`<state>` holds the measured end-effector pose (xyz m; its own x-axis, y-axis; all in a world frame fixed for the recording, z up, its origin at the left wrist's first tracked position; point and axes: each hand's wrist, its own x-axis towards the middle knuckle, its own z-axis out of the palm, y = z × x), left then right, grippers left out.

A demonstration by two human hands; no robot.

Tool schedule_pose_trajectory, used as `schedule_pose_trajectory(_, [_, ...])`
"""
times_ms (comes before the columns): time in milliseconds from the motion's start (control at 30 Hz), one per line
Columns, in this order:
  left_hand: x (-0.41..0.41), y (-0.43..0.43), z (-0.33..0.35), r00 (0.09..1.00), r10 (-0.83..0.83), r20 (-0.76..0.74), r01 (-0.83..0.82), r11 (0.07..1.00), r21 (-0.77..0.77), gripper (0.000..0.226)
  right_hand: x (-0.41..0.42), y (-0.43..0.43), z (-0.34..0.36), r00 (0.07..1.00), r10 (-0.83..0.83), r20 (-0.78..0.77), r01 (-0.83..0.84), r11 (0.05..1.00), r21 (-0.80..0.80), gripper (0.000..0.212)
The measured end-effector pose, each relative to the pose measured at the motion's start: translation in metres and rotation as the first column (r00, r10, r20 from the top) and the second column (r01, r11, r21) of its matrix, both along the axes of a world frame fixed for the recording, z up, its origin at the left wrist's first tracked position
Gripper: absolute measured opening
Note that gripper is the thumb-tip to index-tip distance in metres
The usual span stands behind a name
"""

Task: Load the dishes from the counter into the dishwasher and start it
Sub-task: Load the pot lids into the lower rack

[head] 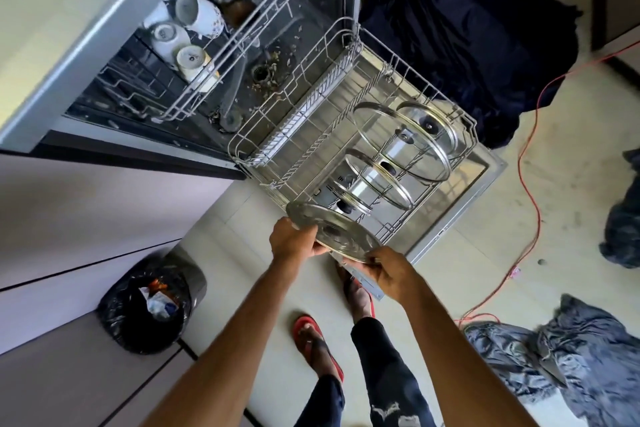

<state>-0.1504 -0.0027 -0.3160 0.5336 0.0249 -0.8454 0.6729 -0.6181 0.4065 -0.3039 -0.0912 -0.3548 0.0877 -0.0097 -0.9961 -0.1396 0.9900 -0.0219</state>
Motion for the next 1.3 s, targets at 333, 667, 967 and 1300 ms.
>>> schedule_pose_trajectory(333, [0.027, -0.077, 0.093, 0.931, -0.097, 0.351, 0.165, 0.971, -0.171, 0.014, -0.012, -0.052, 0.065, 0.620, 0.779, -0.091, -0.470, 0.276, -0.838, 0.058])
schedule_pose_trajectory(667, [0.019, -0.163, 0.118, 0.107, -0.799, 0.592, 0.812, 0.414, 0.411, 0.055, 0.058, -0.092, 0.103, 0.560, 0.801, -0.211, -0.397, 0.036, -0.917, 0.014])
schedule_pose_trajectory(967, [0.049, -0.146, 0.125, -0.201, -0.776, 0.598, 0.782, 0.241, 0.575, 0.037, 0.008, -0.160, 0.077, 0.768, 0.285, -0.574, -0.431, -0.433, -0.792, 0.093])
schedule_pose_trajectory(1300, [0.028, -0.179, 0.114, -0.246, -0.460, 0.853, 0.845, 0.329, 0.422, 0.038, 0.022, -0.173, 0.090, 0.783, 0.358, -0.509, -0.339, -0.441, -0.831, 0.024])
